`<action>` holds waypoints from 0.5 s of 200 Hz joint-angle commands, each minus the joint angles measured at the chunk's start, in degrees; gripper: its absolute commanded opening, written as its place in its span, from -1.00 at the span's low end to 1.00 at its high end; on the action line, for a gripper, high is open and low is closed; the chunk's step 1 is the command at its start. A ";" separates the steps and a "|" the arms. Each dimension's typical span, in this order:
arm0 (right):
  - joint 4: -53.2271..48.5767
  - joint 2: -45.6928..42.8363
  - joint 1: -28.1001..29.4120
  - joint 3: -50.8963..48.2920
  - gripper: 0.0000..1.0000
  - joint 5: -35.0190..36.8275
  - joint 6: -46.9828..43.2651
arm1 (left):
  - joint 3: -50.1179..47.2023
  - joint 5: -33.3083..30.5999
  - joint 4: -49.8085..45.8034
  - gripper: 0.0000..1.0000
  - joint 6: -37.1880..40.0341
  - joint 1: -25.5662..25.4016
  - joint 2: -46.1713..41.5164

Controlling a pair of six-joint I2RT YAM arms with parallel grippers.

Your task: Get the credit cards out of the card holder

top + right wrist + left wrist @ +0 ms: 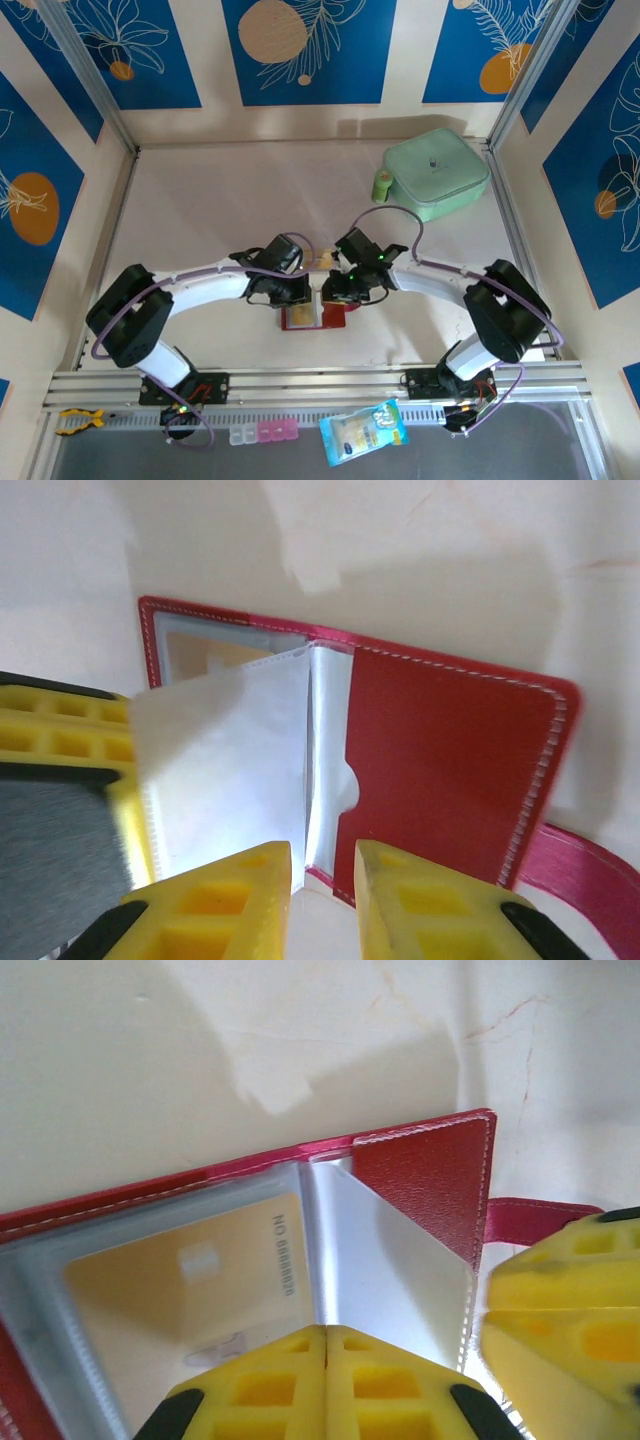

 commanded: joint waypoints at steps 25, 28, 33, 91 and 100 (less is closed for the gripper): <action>-5.61 -8.04 -3.85 -2.84 -0.50 1.63 -1.67 | 4.42 1.54 0.72 -0.86 -0.86 -2.53 4.24; -5.71 -8.56 -4.09 -3.06 -0.50 1.62 -1.70 | 4.58 1.54 0.81 -0.86 -0.87 -2.70 4.58; -5.96 -9.32 -4.49 -3.37 -0.49 1.57 -1.71 | 4.87 1.65 1.03 -0.86 -0.95 -2.94 5.04; -5.41 -13.02 -6.31 -5.73 -0.47 -0.44 -1.06 | 6.69 2.19 1.84 -0.86 -0.96 -4.18 7.90; -4.83 -12.98 -6.24 -6.05 -0.47 -0.95 -0.71 | 6.70 1.68 1.30 -0.86 -0.69 -4.05 7.45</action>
